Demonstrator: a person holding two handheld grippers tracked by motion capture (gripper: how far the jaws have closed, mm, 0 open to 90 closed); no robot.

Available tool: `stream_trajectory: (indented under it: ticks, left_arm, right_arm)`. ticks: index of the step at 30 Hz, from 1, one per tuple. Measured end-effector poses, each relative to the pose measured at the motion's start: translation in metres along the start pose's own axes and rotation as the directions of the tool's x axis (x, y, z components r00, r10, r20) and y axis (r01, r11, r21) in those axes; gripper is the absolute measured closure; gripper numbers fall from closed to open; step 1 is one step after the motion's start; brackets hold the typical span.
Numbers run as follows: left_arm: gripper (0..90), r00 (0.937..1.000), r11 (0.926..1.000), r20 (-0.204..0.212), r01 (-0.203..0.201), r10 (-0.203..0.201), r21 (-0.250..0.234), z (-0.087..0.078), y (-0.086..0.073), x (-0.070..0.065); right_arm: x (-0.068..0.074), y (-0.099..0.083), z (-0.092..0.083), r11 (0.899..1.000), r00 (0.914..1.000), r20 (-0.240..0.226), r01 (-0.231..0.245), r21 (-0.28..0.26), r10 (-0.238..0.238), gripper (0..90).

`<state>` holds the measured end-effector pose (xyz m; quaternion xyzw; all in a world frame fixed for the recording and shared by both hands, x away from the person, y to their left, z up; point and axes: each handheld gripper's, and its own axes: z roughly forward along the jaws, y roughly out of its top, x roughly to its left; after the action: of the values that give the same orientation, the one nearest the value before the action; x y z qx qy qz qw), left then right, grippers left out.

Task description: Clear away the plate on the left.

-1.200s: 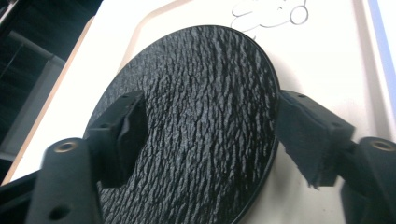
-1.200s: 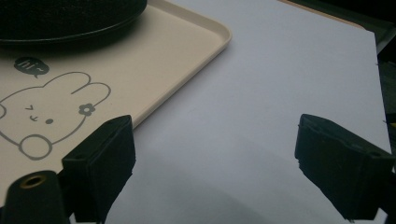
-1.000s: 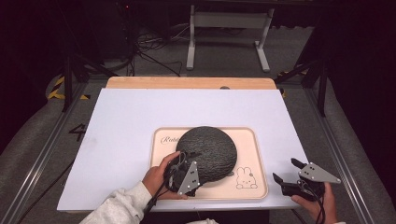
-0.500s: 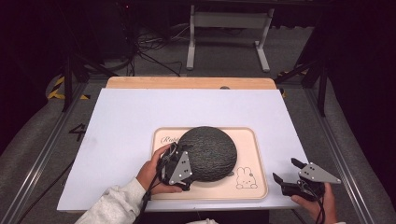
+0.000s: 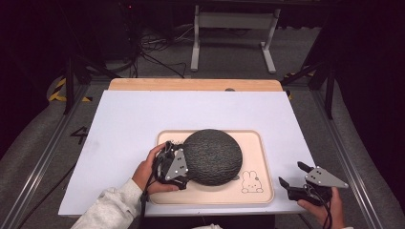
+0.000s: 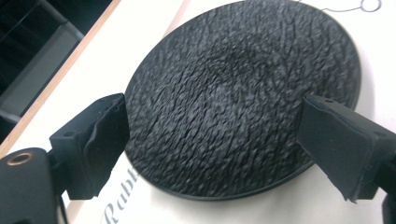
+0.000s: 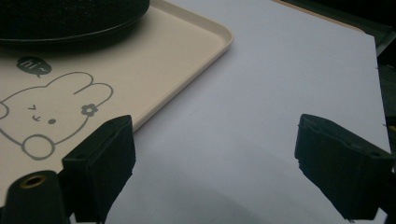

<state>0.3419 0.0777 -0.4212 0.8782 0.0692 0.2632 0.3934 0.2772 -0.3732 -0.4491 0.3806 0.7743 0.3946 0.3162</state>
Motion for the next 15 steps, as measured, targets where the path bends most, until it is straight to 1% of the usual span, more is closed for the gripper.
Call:
stream_trajectory:
  ticks: [3,5,6,7,8,9,10,13,14,15]
  left_arm:
    - [10.6,1.0000,0.9999,-0.010,0.000,0.000,0.011,-0.002,-0.004,0.003]
    - [10.4,0.9998,0.9998,-0.015,0.012,-0.012,0.017,-0.005,-0.006,0.006]
    - [10.4,0.9998,0.9998,-0.017,0.012,-0.011,0.015,-0.006,-0.008,0.007]
    - [10.1,0.9998,0.9997,-0.020,0.008,-0.008,0.025,-0.007,-0.009,0.008]
    - [9.9,0.9996,0.9994,-0.025,0.014,-0.013,0.032,-0.008,-0.011,0.009]
    - [9.9,0.9995,0.9991,-0.021,0.024,-0.024,0.033,-0.009,-0.013,0.009]
    - [9.9,0.9994,0.9990,-0.023,0.026,-0.025,0.036,-0.010,-0.014,0.010]
    - [9.6,0.9992,0.9985,-0.034,0.021,-0.019,0.050,-0.012,-0.018,0.012]
    - [9.5,0.9988,0.9982,-0.044,0.025,-0.022,0.055,-0.014,-0.019,0.012]
    - [9.6,0.9987,0.9973,-0.050,0.017,-0.013,0.071,-0.015,-0.021,0.013]
  right_arm:
    - [0.000,0.000,0.000,1.000,1.0000,-0.002,0.003,0.000,-0.003,12.8]
    - [0.001,0.000,0.000,1.000,1.0000,0.001,0.005,0.002,-0.005,12.8]
    - [0.001,0.000,0.000,1.000,1.0000,0.000,0.004,0.001,-0.004,12.8]
    - [0.001,0.000,0.000,1.000,1.0000,-0.001,0.004,0.001,-0.004,12.8]
    - [0.001,0.000,0.001,1.000,1.0000,0.000,0.007,0.001,-0.007,12.7]
    - [0.001,0.000,0.001,1.000,1.0000,0.001,0.007,0.002,-0.007,12.7]
    - [0.001,0.000,0.000,1.000,1.0000,0.000,0.006,0.001,-0.006,12.8]
    - [0.001,0.000,0.001,1.000,1.0000,0.001,0.008,0.004,-0.008,12.7]
    - [0.001,0.000,0.001,1.000,1.0000,0.001,0.008,0.005,-0.008,12.7]
    - [0.001,0.000,0.001,1.000,1.0000,0.002,0.009,0.005,-0.009,12.7]
